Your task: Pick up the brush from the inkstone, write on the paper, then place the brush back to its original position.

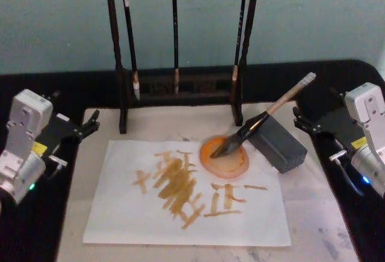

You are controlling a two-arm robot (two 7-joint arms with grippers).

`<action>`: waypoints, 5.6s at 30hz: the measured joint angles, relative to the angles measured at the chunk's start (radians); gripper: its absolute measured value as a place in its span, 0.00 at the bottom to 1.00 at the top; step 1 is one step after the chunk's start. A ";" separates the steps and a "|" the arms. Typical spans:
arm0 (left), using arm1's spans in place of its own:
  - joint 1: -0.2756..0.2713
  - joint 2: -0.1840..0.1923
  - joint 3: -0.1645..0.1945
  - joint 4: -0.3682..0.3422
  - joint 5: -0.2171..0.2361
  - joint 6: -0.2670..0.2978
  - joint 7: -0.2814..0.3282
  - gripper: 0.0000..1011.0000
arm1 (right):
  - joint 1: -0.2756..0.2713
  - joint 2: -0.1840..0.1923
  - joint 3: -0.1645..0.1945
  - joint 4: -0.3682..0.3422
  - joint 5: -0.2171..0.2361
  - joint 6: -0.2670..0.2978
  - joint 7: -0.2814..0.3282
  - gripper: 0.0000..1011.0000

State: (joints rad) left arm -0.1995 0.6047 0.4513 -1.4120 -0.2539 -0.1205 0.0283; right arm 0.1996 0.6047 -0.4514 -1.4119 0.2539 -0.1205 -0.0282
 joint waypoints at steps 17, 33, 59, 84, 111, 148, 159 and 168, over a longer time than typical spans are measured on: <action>0.000 0.000 0.000 0.000 0.000 0.000 0.000 1.00 | 0.000 0.000 0.000 0.000 0.000 0.000 0.000 0.99; 0.000 0.000 0.000 0.000 0.000 0.000 0.000 1.00 | 0.000 0.000 0.000 0.000 0.000 0.000 0.000 0.99; 0.000 0.000 0.000 0.000 0.000 0.000 0.000 1.00 | 0.000 0.000 0.000 0.000 0.000 0.000 0.000 0.99; 0.000 0.000 0.000 0.000 0.000 0.000 0.000 1.00 | -0.031 -0.004 0.034 -0.034 0.017 0.008 0.020 0.99; 0.000 0.000 0.000 0.000 0.000 0.000 0.000 1.00 | -0.152 -0.165 0.263 -0.145 0.555 0.294 0.198 0.99; 0.000 0.000 0.000 0.000 0.000 0.000 0.000 1.00 | 0.102 -0.262 0.202 0.185 0.780 0.300 0.293 0.99; 0.000 0.000 0.000 0.000 0.000 0.000 0.000 1.00 | 0.115 -0.255 0.186 0.204 0.789 0.291 0.316 0.99; 0.000 0.000 0.000 0.000 0.000 0.000 0.000 1.00 | 0.113 -0.256 0.189 0.201 0.789 0.292 0.312 0.97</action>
State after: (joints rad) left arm -0.1995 0.6047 0.4514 -1.4120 -0.2539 -0.1205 0.0283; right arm 0.3126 0.3486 -0.2628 -1.2109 1.0425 0.1715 0.2840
